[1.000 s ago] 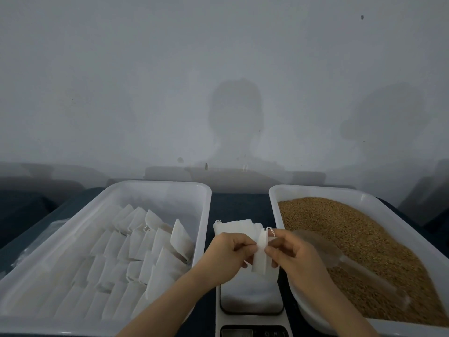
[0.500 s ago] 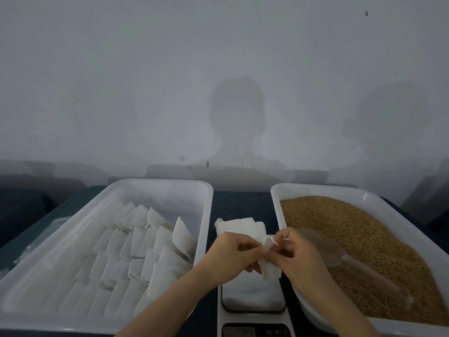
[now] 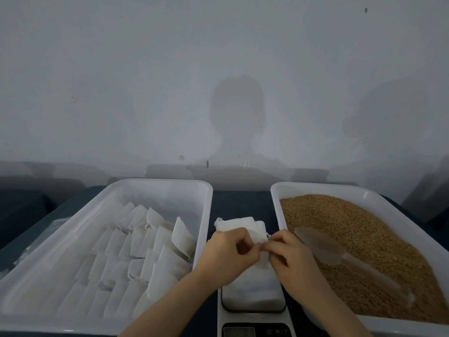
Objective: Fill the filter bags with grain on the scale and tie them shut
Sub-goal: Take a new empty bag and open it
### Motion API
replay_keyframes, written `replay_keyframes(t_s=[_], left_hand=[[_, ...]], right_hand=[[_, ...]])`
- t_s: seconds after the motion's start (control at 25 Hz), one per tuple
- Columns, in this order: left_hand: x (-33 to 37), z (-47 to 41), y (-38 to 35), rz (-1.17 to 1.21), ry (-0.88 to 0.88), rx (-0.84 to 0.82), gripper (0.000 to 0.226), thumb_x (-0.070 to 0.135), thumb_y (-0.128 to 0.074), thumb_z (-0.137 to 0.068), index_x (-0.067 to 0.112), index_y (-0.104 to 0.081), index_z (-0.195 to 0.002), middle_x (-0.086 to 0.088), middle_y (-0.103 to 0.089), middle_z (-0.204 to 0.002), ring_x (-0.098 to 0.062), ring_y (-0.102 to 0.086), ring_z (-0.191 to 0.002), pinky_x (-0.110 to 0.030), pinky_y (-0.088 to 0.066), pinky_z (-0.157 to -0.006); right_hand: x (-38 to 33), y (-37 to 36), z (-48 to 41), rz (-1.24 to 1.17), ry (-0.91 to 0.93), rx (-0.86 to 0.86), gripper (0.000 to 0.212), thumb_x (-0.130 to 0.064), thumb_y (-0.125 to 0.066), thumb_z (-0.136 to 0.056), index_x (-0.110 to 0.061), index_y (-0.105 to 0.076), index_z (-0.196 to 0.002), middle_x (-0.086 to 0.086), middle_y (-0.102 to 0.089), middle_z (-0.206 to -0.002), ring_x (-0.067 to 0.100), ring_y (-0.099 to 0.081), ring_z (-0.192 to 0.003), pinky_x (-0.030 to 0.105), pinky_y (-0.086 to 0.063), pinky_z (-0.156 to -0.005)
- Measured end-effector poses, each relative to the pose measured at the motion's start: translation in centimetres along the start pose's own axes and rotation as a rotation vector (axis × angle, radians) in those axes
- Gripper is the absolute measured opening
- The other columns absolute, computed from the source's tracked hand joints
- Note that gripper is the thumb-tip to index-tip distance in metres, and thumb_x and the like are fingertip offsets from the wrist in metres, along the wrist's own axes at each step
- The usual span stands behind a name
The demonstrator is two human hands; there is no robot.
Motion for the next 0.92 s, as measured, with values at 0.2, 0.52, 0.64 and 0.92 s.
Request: replay_keyframes(t_s=[0.2,0.52,0.64,0.92], left_hand=[[2.6,0.7,-0.3,-0.138,-0.232,0.011,0.032,0.049,-0.053,-0.082,0.019,-0.064,-0.077,0.014,-0.058,-0.065,-0.003,-0.053,-0.059,-0.021,-0.051,-0.058],[2.2,0.1,-2.4,-0.305,-0.246,-0.136,0.084,0.046,-0.076,-0.075,0.041,-0.022,-0.139,0.014,-0.032,-0.146,0.000,-0.014,-0.139,-0.033,-0.010,-0.119],[3.4,0.7,-1.9,-0.358,-0.379,-0.017,0.060,0.034,-0.079,-0.073,0.022,-0.053,-0.126,0.005,-0.055,-0.129,-0.014,-0.043,-0.129,-0.041,-0.024,-0.110],[1.7,0.2,-2.7,-0.260,-0.204,-0.121,0.053,0.053,-0.068,-0.079,0.024,-0.053,-0.120,0.013,-0.058,-0.118,-0.004,-0.051,-0.111,-0.026,-0.030,-0.104]], right_hand=[[1.1,-0.2,-0.3,-0.044,-0.102,-0.015,0.015,0.002,-0.067,-0.078,-0.008,-0.071,-0.067,-0.003,-0.059,-0.068,0.009,-0.056,-0.067,0.016,-0.040,-0.055],[3.8,-0.7,0.6,-0.347,-0.431,-0.078,0.043,-0.028,-0.066,-0.083,-0.008,-0.046,-0.050,-0.006,-0.034,-0.043,0.005,-0.029,-0.042,0.017,-0.024,-0.043],[3.7,-0.9,0.6,-0.351,-0.429,-0.090,0.042,-0.019,-0.064,-0.084,-0.011,-0.041,-0.050,-0.007,-0.030,-0.043,0.005,-0.026,-0.043,0.018,-0.022,-0.044],[2.9,-0.5,0.7,-0.331,-0.392,-0.080,0.023,-0.017,-0.058,-0.089,-0.010,-0.070,-0.071,-0.001,-0.066,-0.069,0.011,-0.061,-0.066,0.024,-0.046,-0.058]])
Point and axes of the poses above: each hand's wrist, its own z-axis away from the middle knuckle, its own y-axis out of the back of the hand, x = y × z, the point moved 10 cm from there along -z, towards the middle knuckle
